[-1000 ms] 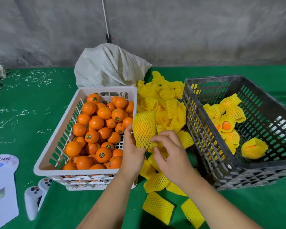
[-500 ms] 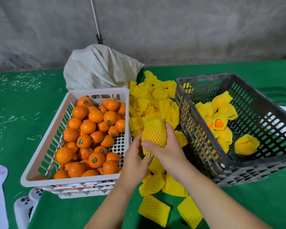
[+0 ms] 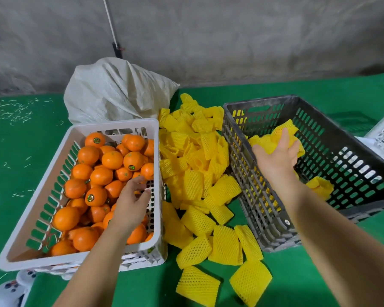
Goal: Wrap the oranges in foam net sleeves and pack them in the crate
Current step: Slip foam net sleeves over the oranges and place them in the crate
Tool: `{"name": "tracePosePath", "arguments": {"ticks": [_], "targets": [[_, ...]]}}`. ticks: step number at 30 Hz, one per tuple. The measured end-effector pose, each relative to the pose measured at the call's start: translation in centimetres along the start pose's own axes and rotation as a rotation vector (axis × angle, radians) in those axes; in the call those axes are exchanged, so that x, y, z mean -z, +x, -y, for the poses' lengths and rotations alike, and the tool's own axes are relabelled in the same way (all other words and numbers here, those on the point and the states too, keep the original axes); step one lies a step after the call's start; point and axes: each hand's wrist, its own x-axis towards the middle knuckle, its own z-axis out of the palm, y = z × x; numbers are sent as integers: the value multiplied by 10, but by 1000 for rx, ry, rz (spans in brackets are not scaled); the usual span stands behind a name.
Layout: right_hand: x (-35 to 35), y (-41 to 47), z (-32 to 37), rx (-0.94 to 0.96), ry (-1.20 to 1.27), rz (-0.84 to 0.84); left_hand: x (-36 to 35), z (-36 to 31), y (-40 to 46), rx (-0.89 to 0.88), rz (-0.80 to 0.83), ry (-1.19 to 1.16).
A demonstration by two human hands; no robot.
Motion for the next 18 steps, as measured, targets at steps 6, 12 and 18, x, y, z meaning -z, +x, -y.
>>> {"name": "tracePosePath", "arguments": {"ticks": [6, 12, 18], "targets": [[-26, -11, -7, 554, -693, -13, -4, 9, 44, 91, 378, 411], [-35, -7, -17, 782, -1136, -23, -18, 22, 72, 91, 658, 428], [-73, -55, -31, 657, -934, 618, -20, 52, 62, 333, 866, 932]]}}
